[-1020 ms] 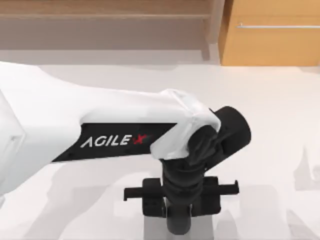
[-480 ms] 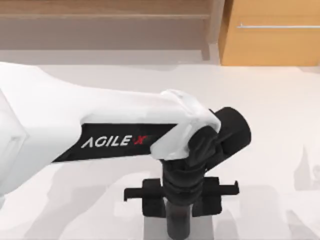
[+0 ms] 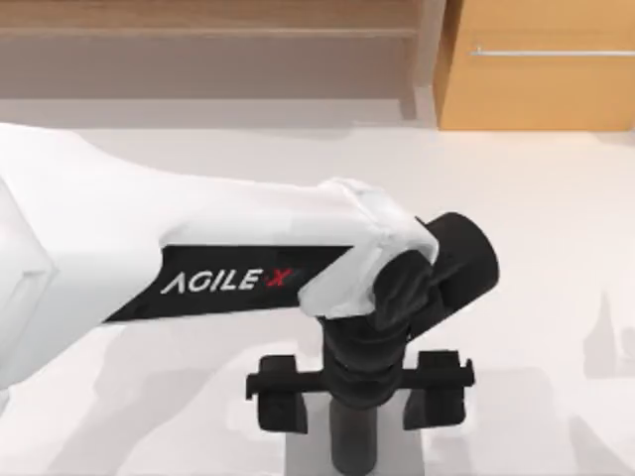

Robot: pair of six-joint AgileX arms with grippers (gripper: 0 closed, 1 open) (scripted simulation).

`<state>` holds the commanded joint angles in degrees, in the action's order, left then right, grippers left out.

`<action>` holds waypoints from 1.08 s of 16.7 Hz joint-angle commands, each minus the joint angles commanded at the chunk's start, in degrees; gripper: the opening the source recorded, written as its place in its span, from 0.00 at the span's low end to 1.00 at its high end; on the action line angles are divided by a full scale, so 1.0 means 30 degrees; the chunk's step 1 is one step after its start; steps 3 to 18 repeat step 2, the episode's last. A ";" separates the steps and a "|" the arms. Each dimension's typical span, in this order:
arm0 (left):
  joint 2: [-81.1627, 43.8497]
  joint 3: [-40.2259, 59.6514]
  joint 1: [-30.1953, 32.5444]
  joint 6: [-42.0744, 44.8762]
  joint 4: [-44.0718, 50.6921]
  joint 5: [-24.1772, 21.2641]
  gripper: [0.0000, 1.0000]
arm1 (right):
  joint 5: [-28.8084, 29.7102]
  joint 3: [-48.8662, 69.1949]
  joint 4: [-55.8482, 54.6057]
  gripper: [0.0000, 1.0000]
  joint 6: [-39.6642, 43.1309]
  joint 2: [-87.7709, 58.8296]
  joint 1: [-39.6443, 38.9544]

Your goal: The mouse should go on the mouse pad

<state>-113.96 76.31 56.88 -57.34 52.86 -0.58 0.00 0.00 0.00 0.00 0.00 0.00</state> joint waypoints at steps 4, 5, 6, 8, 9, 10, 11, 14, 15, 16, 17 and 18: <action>0.0000 0.0000 0.0000 0.0000 0.0000 0.0000 1.00 | 0.0000 0.0000 0.0000 1.00 0.0000 0.0000 0.0000; 0.0000 0.0000 0.0000 0.0000 0.0000 0.0000 1.00 | 0.0000 0.0000 0.0000 1.00 0.0000 0.0000 0.0000; 0.0000 0.0000 0.0000 0.0000 0.0000 0.0000 1.00 | 0.0000 0.0000 0.0000 1.00 0.0000 0.0000 0.0000; 0.0000 0.0000 0.0000 0.0000 0.0000 0.0000 1.00 | 0.0000 0.0000 0.0000 1.00 0.0000 0.0000 0.0000; 0.0000 0.0000 0.0000 0.0000 0.0000 0.0000 1.00 | 0.0000 0.0000 0.0000 1.00 0.0000 0.0000 0.0000; 0.0000 0.0000 0.0000 0.0000 0.0000 0.0000 1.00 | 0.0000 0.0000 0.0000 1.00 0.0000 0.0000 0.0000; 0.0000 0.0000 0.0000 0.0000 0.0000 0.0000 1.00 | 0.0000 0.0000 0.0000 1.00 0.0000 0.0000 0.0000; 0.0000 0.0000 0.0000 0.0000 0.0000 0.0000 1.00 | 0.0000 0.0000 0.0000 1.00 0.0000 0.0000 0.0000; 0.0000 0.0000 0.0000 0.0000 0.0000 0.0000 1.00 | 0.0000 0.0000 0.0000 1.00 0.0000 0.0000 0.0000; 0.0000 0.0000 0.0000 0.0000 0.0000 0.0000 1.00 | 0.0000 0.0000 0.0000 1.00 0.0000 0.0000 0.0000; 0.0000 0.0000 0.0000 0.0000 0.0000 0.0000 1.00 | 0.0000 0.0000 0.0000 1.00 0.0000 0.0000 0.0000; 0.0000 0.0000 0.0000 0.0000 0.0000 0.0000 1.00 | 0.0000 0.0000 0.0000 1.00 0.0000 0.0000 0.0000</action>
